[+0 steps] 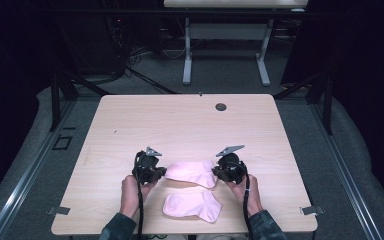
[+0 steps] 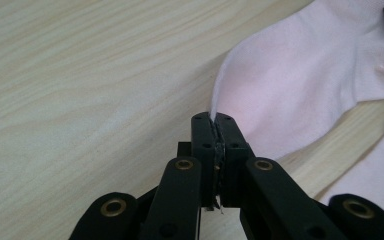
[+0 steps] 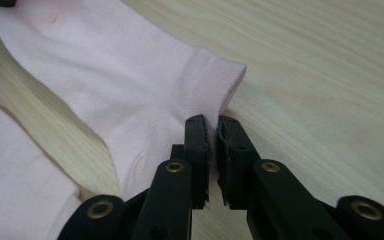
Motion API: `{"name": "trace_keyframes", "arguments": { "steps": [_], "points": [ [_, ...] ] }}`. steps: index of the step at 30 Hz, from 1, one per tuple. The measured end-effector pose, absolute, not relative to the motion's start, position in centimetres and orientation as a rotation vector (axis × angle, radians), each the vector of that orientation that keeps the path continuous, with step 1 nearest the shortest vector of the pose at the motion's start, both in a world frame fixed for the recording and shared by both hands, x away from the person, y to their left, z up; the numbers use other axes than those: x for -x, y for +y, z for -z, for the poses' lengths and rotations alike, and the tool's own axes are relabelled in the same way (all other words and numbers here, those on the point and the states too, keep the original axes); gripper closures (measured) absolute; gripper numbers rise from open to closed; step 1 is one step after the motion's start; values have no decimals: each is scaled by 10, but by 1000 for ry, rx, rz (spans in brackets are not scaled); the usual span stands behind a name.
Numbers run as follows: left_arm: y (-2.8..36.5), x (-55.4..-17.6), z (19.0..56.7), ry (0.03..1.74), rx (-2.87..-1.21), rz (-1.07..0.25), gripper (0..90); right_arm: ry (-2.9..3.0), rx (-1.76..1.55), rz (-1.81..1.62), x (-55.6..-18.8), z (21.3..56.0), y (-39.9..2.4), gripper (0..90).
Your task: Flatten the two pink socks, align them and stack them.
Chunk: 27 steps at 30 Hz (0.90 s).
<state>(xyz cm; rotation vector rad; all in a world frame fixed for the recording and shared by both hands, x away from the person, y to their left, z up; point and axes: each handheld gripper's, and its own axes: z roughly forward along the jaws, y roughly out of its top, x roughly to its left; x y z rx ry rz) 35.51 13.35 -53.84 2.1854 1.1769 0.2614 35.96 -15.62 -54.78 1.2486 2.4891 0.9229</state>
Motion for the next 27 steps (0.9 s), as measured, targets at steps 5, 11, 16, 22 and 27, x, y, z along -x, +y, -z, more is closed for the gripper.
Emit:
{"name": "trace_keyframes", "arguments": {
  "steps": [5,11,16,22,27],
  "points": [
    [136,-345,526,1158,-2163,-260,885,2466,-1232,-944,-350,532,-160,836],
    [138,-330,516,1130,-2140,-242,885,2468,-1219,-949,-334,516,-163,835],
    [141,-318,512,1102,-2137,-209,884,2477,-1206,-962,-318,509,-165,835],
    [144,-303,512,1088,-2142,-193,883,2510,-1182,-961,-298,506,-165,834],
    [145,-292,517,1081,-2149,-153,883,2526,-1172,-958,-284,507,-167,834]
  ]
}}
